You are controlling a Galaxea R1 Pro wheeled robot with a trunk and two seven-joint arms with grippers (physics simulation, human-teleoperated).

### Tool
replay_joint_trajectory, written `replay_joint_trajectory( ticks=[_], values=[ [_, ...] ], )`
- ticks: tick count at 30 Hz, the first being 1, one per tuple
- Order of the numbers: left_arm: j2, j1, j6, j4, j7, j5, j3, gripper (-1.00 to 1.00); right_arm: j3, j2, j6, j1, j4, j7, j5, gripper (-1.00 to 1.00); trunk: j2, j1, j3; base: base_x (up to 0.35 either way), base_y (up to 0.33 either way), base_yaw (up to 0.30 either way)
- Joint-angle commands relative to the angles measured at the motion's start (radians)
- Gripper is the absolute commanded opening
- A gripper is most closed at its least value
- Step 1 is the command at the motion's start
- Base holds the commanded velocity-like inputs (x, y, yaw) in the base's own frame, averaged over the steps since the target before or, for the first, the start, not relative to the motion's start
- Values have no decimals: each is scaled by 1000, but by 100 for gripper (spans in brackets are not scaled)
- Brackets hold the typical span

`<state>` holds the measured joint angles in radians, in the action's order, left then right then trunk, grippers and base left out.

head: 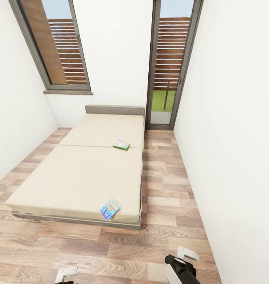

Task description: Put all the toys in the child's room - the three board games (two on the bed and one on the table), the two jigsaw puzzles on the table, and the tennis ball on the table - inside the toy box on the table in the child's room.

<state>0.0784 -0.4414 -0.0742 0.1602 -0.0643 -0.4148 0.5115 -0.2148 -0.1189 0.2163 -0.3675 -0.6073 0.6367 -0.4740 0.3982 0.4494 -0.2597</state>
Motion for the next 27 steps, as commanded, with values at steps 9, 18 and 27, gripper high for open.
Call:
replay_joint_trajectory(
  ticks=[9, 18, 27],
  values=[
    [-5, 0, -5, -18, -5, -7, 9, 100, -5, 1, 3, -1, -2, 8, -5, 100, 2, 1, 13, 0, 0, 0],
    [-9, 1, -4, -51, -5, -6, 10, 100, -5, -1, 3, -1, -2, 7, -5, 100, 2, 1, 28, 0, 0, 0],
    [-8, 1, -5, -55, -5, -6, 10, 100, -6, -3, 3, -1, -2, 7, -5, 100, 2, 1, 43, 0, 0, 0]
  ],
)
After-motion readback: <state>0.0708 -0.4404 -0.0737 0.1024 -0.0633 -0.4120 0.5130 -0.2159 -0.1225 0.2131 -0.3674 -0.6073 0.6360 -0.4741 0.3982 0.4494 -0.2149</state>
